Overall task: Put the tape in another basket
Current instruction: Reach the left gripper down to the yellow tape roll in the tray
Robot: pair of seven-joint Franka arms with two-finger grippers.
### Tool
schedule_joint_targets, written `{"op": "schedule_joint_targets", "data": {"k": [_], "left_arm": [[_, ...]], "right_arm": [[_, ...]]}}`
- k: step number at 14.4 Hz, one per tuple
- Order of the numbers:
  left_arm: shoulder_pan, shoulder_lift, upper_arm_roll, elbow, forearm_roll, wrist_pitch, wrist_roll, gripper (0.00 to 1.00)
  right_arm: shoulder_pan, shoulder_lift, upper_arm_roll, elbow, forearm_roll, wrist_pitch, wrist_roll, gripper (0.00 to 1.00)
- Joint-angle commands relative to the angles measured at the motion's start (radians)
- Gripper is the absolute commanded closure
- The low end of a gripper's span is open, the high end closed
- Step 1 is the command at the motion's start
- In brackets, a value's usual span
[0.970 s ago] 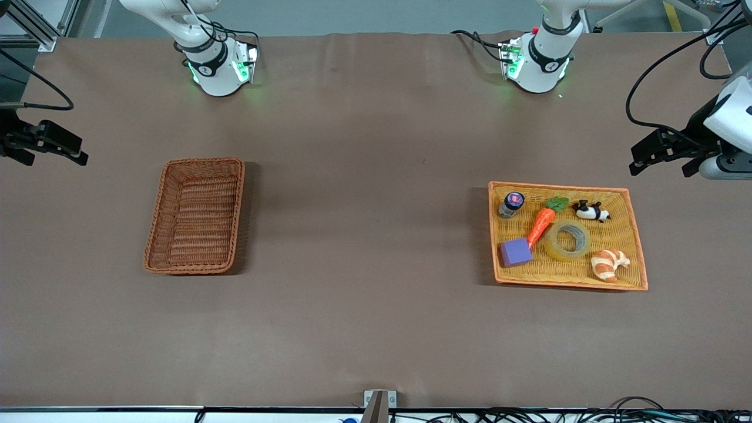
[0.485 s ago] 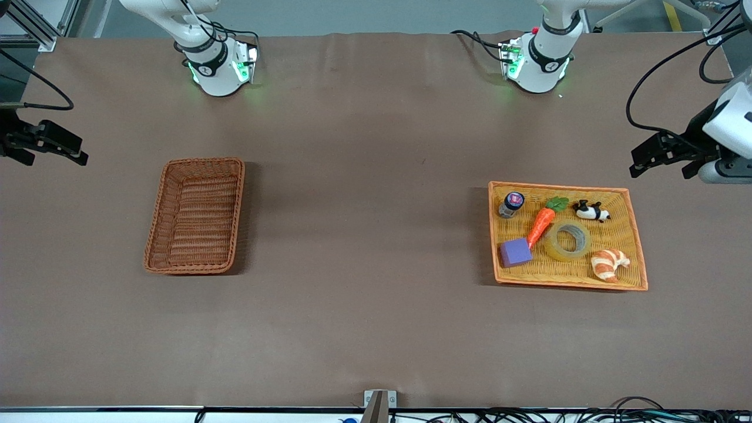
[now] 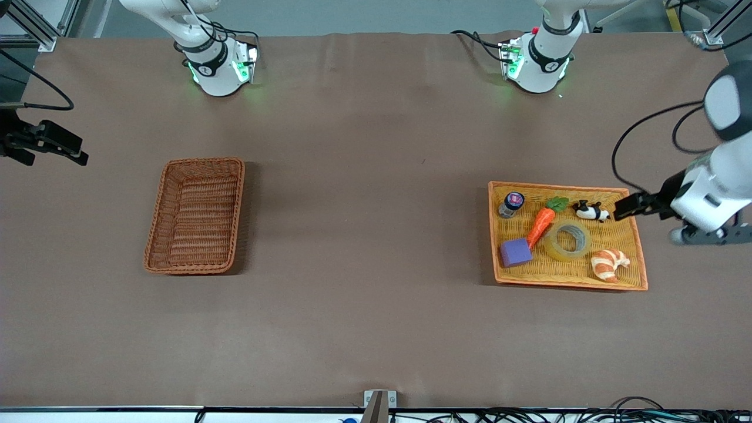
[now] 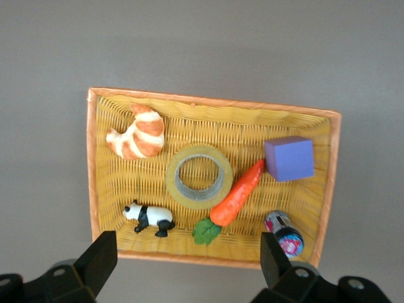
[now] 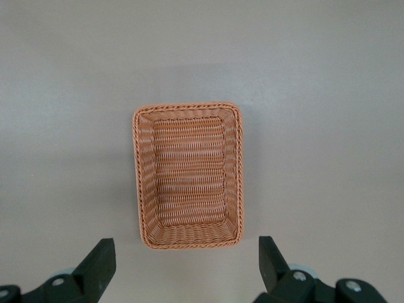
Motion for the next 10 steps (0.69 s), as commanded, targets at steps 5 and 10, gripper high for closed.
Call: {"op": "schedule_joint_targets", "data": {"k": [5, 10], "left_arm": [[0.016, 0.203, -0.003, 0.013, 0.02, 0.092, 0.025, 0.0], [0.013, 0.291, -0.003, -0.016, 0.124, 0.097, 0.04, 0.0]], "right_arm": [[-0.013, -0.012, 0.01, -0.014, -0.005, -0.005, -0.01, 0.0], [-0.012, -0.012, 0.01, -0.014, -0.002, -0.017, -0.01, 0.0]]}}
